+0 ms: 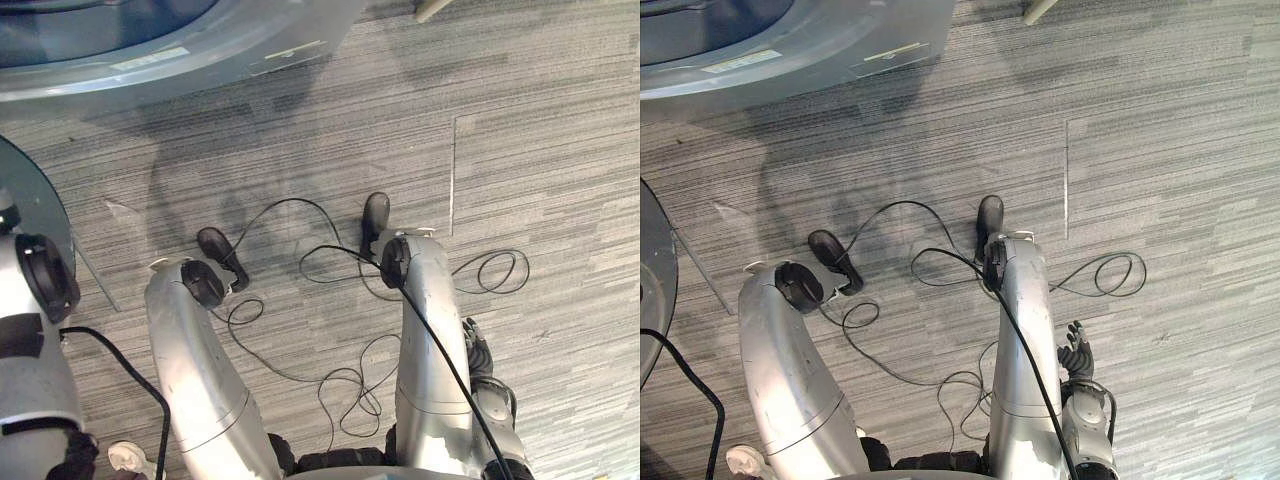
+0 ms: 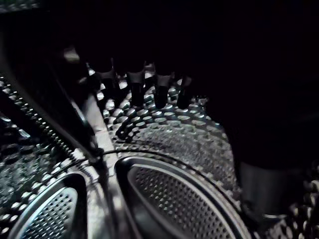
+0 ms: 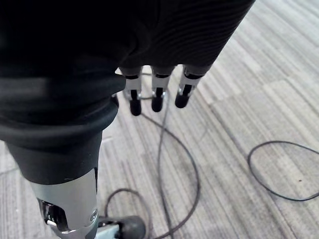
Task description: Pick up the laundry basket with both hands and put the clothes into the washing machine.
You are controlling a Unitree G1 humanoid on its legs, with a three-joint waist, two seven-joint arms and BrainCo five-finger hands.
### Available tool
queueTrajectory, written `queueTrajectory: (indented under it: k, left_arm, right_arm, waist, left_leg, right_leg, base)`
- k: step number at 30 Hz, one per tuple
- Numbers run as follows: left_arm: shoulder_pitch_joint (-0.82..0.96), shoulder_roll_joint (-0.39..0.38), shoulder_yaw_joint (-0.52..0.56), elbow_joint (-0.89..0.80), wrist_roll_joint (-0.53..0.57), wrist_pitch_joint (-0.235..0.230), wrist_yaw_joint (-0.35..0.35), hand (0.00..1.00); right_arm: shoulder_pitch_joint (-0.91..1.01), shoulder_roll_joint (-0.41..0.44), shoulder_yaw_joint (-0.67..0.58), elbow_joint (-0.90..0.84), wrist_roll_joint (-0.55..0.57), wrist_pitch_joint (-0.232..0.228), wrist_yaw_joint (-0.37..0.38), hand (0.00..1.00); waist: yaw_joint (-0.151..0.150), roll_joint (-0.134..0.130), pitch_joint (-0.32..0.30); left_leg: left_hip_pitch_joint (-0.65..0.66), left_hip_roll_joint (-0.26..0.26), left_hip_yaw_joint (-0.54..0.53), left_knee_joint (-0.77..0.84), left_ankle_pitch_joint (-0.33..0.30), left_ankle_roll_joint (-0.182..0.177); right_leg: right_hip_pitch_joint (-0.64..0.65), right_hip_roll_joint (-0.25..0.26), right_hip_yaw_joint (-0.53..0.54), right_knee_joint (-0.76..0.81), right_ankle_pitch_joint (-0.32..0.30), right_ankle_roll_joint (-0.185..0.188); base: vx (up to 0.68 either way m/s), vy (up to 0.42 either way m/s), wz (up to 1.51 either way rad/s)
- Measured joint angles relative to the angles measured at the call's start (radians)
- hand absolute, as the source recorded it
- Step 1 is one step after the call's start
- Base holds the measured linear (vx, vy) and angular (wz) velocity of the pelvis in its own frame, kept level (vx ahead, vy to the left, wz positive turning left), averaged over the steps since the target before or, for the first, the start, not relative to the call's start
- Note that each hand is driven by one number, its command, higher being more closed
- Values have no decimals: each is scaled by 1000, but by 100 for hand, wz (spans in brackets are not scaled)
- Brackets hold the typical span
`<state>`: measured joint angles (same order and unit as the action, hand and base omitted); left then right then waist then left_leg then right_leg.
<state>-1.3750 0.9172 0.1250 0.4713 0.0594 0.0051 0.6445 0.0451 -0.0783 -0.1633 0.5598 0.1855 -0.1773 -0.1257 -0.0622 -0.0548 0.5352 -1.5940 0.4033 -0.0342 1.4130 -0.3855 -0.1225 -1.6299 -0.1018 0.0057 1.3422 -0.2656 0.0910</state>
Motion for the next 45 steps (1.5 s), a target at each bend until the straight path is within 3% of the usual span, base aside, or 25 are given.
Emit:
queueTrajectory:
  k: [1, 3, 4, 7, 10, 12, 14, 19, 20, 24, 27, 29, 30, 31, 35, 37, 38, 40, 43, 45]
  left_arm:
    - [2, -30, -5, 90, -8, -21, -57, 0]
    - [6, -87, -42, 227, -35, -20, -182, 0]
    - [11, -99, -59, 259, -41, -16, -212, 0]
    - [42, -178, -138, 347, -24, -3, -409, 0]
    - [76, -250, -171, 312, 15, -26, -469, 0]
    - [131, -305, -201, 238, 51, -35, -442, 0]
    - [258, -370, -273, 95, 122, -47, -340, 0]
    - [538, -466, -365, -50, 180, -68, -267, 0]
    - [622, -509, -371, -56, 198, -89, -246, 0]
    - [880, -684, -386, -37, 230, -100, -247, 0]
    - [1066, -813, -313, 89, 229, -100, -253, 0]
    - [1119, -868, -284, 143, 225, -100, -262, 0]
    - [1146, -903, -260, 219, 223, -103, -280, 0]
    - [1170, -911, -241, 244, 219, -105, -288, 0]
    - [1328, -928, -58, 359, 185, -110, -342, 0]
    - [1364, -931, 16, 396, 169, -109, -365, 0]
    - [1411, -933, 100, 447, 132, -96, -398, 0]
    - [1445, -935, 155, 471, 74, -95, -419, 0]
    - [1457, -953, 193, 490, -14, -96, -450, 0]
    - [1465, -967, 204, 496, -22, -95, -460, 0]
  right_arm:
    - [0, -10, 15, 6, 0, -1, 2, 0]
    - [0, -20, 24, 7, 0, 0, 12, 0]
    - [0, -21, 26, 7, 0, 0, 17, 0]
    - [0, -18, 27, 39, 1, 15, 41, 0]
    - [0, -14, 27, 80, 4, 36, 48, 0]
    - [-1, -16, 33, 80, 4, 39, 59, 0]
    - [-6, -26, 57, 70, 4, 30, 60, 0]
    - [-35, -51, 60, 42, 0, -2, 12, 0]
    - [-43, -52, 60, 48, -3, -5, -8, 0]
    - [-47, -57, 54, 72, -11, -13, -49, 0]
    - [-56, -55, 46, 130, -10, -10, -67, 0]
    - [-54, -58, 45, 169, -10, -8, -71, 0]
    - [-56, -68, 46, 212, -11, 1, -71, 0]
    - [-56, -68, 46, 224, -11, 6, -71, 0]
    - [-3, -49, 47, 293, -33, 23, -58, 0]
    - [9, -39, 47, 312, -49, 31, -33, 0]
    - [29, -24, 48, 339, -85, 38, -1, 0]
    - [33, -8, 43, 362, -125, 49, 24, 0]
    - [28, 5, 43, 417, -184, 63, 52, 0]
    - [18, 7, 43, 449, -199, 75, 66, 0]
  waist:
    - [7, 0, 0]
    - [23, 0, 0]
    - [23, 0, 0]
    - [19, 0, 0]
    - [16, 0, 0]
    - [17, 0, 0]
    - [20, 0, 0]
    - [28, 2, -1]
    - [29, 2, -1]
    - [51, 5, -4]
    - [58, 9, -5]
    - [72, 27, -17]
    - [81, 39, -36]
    - [80, 44, -54]
    - [80, 63, -205]
    - [79, 67, -252]
    - [82, 76, -324]
    - [80, 79, -361]
    - [90, 85, -405]
    - [103, 95, -433]
  left_leg:
    - [6, 1, 2, -1, -1, 2]
    - [7, 4, 7, -13, -4, 6]
    - [6, 4, 9, -17, -3, 6]
    - [6, 1, 11, -40, -5, 3]
    - [12, -2, 11, -45, 11, 8]
    - [25, -5, 11, -47, 13, 6]
    - [61, -19, 10, -58, 14, 6]
    - [165, -23, 36, -126, 15, 4]
    - [206, -24, 44, -151, 15, 4]
    - [359, -42, 70, -263, 34, 3]
    - [536, -61, 97, -397, 83, -15]
    - [657, -75, 107, -495, 113, -18]
    - [782, -86, 123, -584, 136, -26]
    - [828, -93, 124, -620, 143, -31]
    - [1148, -118, 173, -903, 225, -45]
    - [1235, -128, 177, -1001, 259, -48]
    - [1340, -133, 181, -1123, 314, -50]
    - [1402, -145, 183, -1166, 367, -41]
    - [1406, -162, 180, -1112, 434, 7]
    - [1420, -161, 173, -1096, 420, -12]
  right_leg:
    - [3, -2, 0, -2, -5, 8]
    - [4, -3, -3, -22, -22, 25]
    - [5, -4, -3, -30, -22, 29]
    - [16, -4, -7, -72, -12, 40]
    - [28, -6, -7, -79, -5, 46]
    - [40, -7, -7, -78, 8, 34]
    - [71, -10, -7, -67, 23, 7]
    - [164, -19, -12, -121, 20, 8]
    - [203, -20, -15, -143, 20, 8]
    - [342, -30, -18, -230, 19, 9]
    - [508, -42, -40, -319, 21, 5]
    - [629, -57, -61, -390, 27, -3]
    - [745, -60, -79, -452, 35, -14]
    - [788, -63, -86, -477, 36, -13]
    - [1070, -73, -133, -654, 43, -12]
    - [1147, -76, -151, -707, 42, -10]
    - [1241, -74, -183, -780, 39, -4]
    - [1327, -79, -201, -821, 16, 13]
    - [1463, -89, -257, -931, 12, 30]
    - [1522, -66, -270, -999, 69, 19]
  base:
    - [-30, 12, -4]
    - [-49, 15, -11]
    - [-43, 12, -11]
    - [-32, 27, -8]
    - [13, 7, 1]
    - [56, 21, 8]
    - [86, 14, 26]
    - [77, 17, 9]
    - [68, 29, 6]
    - [55, -10, 15]
    - [72, -78, 25]
    - [118, -129, 32]
    - [123, -99, 26]
    - [155, -91, 19]
    - [194, -67, 18]
    - [245, -81, 26]
    - [255, -74, 31]
    - [177, -50, 58]
    - [79, -43, 67]
    - [67, -10, 26]
